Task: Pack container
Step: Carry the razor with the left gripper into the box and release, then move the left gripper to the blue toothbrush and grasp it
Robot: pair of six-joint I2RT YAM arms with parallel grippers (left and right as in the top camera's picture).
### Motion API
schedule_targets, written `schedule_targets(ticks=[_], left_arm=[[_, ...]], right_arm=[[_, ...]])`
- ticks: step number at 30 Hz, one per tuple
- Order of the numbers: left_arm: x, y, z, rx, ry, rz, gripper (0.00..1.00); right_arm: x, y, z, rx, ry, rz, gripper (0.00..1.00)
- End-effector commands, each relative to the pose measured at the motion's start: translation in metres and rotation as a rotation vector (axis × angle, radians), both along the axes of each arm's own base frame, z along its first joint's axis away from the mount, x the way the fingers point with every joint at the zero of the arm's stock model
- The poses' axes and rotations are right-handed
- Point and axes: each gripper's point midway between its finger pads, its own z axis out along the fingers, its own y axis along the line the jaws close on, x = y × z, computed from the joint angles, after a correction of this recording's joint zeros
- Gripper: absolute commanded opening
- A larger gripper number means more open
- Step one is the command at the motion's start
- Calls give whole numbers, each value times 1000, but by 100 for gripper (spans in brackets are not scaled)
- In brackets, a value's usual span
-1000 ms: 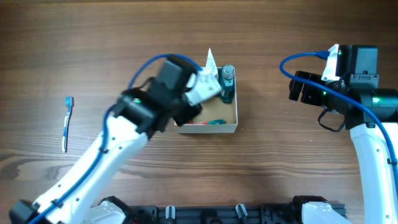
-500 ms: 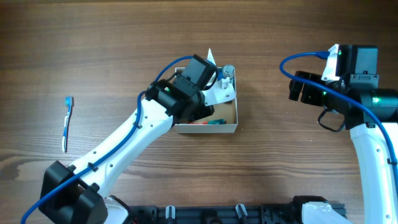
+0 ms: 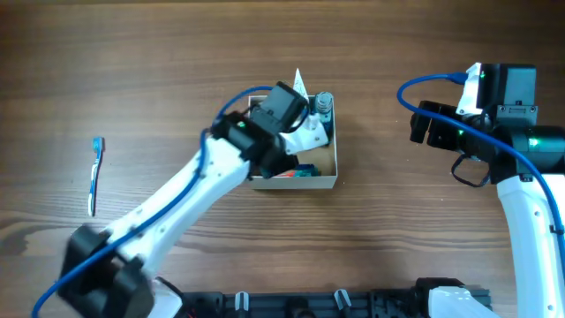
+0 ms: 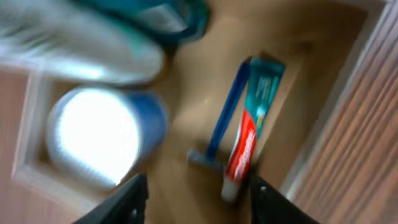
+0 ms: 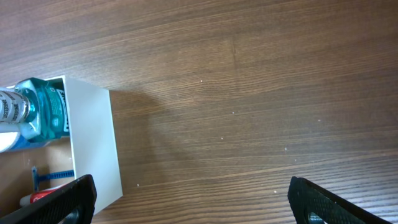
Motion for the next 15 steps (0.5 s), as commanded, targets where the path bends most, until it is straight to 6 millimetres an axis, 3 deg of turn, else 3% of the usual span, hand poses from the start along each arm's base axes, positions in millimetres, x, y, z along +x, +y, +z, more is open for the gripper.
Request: schedule_targets(ticks=[1,4,7,11,15], left_arm=[[24,76,78,-79,-200,397,58],[43,156,100,-141,-250,697,65],[55,240,98,-222,-235,988,72],[50,332,66,-294,-139,1312,71],[42,387,13,-259,-15,1475,69]], right_arm=[[1,-4,-1,-25,5,5,100],[1,-4,-1,-25,5,3,100],[1,-8,-1,-15,7,-28,100],[0,-17,-1,-7,7,-66,100],[0,-17,-1,-1,7,-66,100]])
